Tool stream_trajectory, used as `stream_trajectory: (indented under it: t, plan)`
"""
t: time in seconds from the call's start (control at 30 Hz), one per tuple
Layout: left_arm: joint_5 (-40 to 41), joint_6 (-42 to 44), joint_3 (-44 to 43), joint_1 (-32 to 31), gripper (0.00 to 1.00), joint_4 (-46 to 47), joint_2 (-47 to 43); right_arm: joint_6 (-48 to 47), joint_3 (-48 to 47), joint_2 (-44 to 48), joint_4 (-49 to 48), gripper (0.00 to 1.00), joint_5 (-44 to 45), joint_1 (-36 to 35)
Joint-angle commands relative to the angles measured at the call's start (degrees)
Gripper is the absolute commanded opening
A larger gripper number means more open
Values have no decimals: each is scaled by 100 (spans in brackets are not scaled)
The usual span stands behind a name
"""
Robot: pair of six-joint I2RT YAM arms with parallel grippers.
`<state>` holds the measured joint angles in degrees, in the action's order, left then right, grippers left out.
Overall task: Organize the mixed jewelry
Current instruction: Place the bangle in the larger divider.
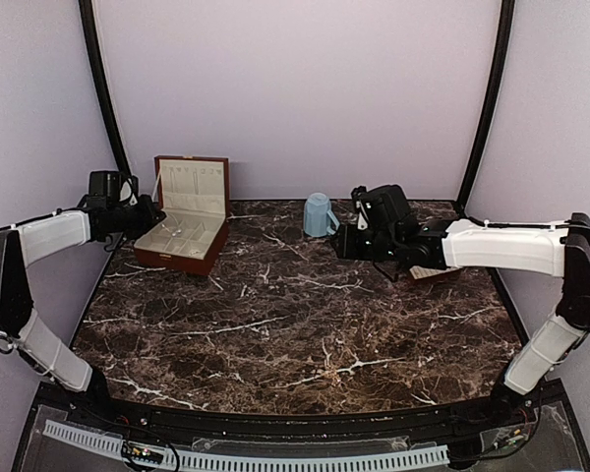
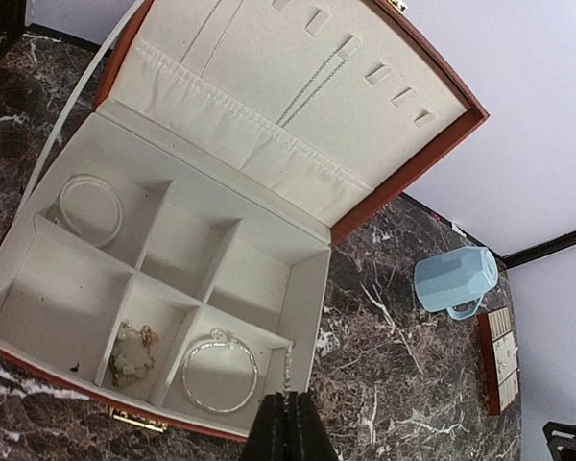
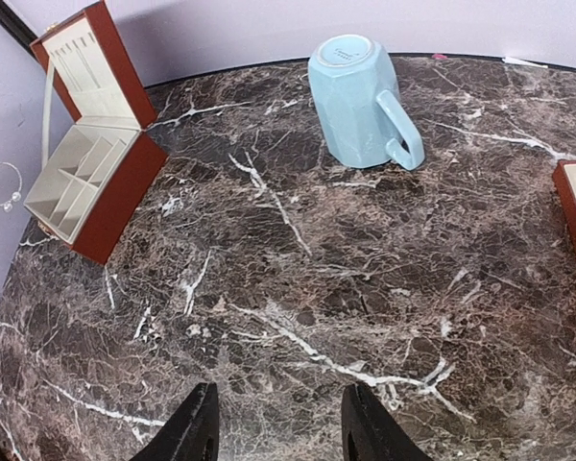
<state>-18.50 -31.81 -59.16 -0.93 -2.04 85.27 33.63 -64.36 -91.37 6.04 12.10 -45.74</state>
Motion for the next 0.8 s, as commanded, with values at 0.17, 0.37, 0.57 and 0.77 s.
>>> stream_trajectory:
  t: [0.17,0.37,0.57,0.77]
  plan:
    - [-640,404,-554,325,0,962,912,111,64,104,-36,45,199,272]
    - [-802,420,-1019,315,0,854,1619,150,-6,-14,-41,44,174,344]
    - [-821,342,-1374,151,0,1041,2129,151,-238,-248,-4,45,145,399]
    - [-761,465,-1927,-113,0,1004,2690,142,-379,-339,18,45,165,440]
